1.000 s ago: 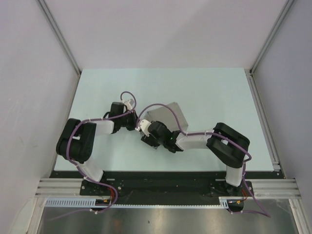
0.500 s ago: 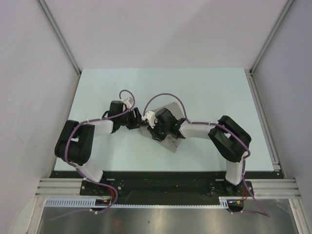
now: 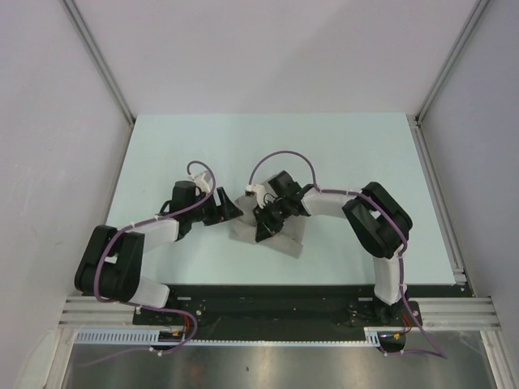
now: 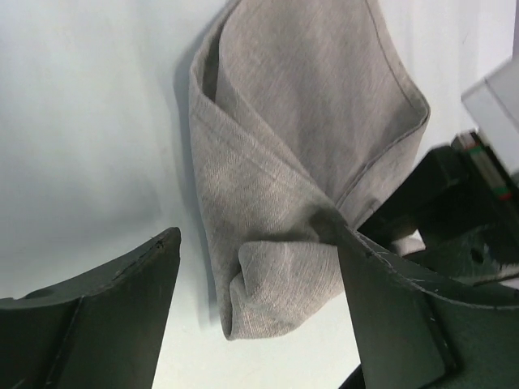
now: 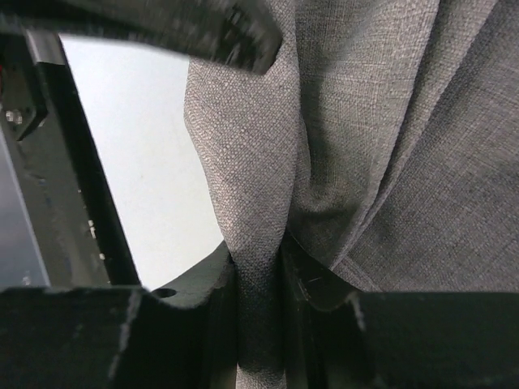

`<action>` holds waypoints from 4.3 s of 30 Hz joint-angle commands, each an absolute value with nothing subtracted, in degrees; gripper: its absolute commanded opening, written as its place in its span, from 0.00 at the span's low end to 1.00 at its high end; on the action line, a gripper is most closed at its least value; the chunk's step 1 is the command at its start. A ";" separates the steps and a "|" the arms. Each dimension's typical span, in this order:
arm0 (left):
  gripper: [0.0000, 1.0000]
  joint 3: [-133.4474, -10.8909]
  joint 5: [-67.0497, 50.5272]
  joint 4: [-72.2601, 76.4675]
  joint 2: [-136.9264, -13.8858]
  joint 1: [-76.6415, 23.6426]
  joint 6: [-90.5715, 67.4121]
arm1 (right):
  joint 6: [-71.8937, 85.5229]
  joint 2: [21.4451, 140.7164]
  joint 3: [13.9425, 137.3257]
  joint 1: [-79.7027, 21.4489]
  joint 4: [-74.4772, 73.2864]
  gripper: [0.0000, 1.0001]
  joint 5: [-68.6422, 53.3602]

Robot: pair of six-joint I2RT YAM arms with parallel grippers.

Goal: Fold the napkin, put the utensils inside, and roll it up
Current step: Roll the napkin with the utensil

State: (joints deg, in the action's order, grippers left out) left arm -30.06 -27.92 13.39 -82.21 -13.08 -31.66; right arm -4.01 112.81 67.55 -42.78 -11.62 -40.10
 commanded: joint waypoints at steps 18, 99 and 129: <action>0.16 -26.45 -31.46 20.32 -87.44 -13.01 -35.16 | -5.72 122.71 78.66 -40.52 -25.93 0.43 -51.95; 0.63 -21.62 -26.37 21.53 -73.82 -17.23 -31.73 | 2.90 125.68 85.33 -40.61 -33.04 0.22 -55.98; 0.00 -28.91 -20.83 10.46 -87.10 -17.14 -34.45 | 0.18 96.19 76.48 -43.39 -30.33 0.71 -20.07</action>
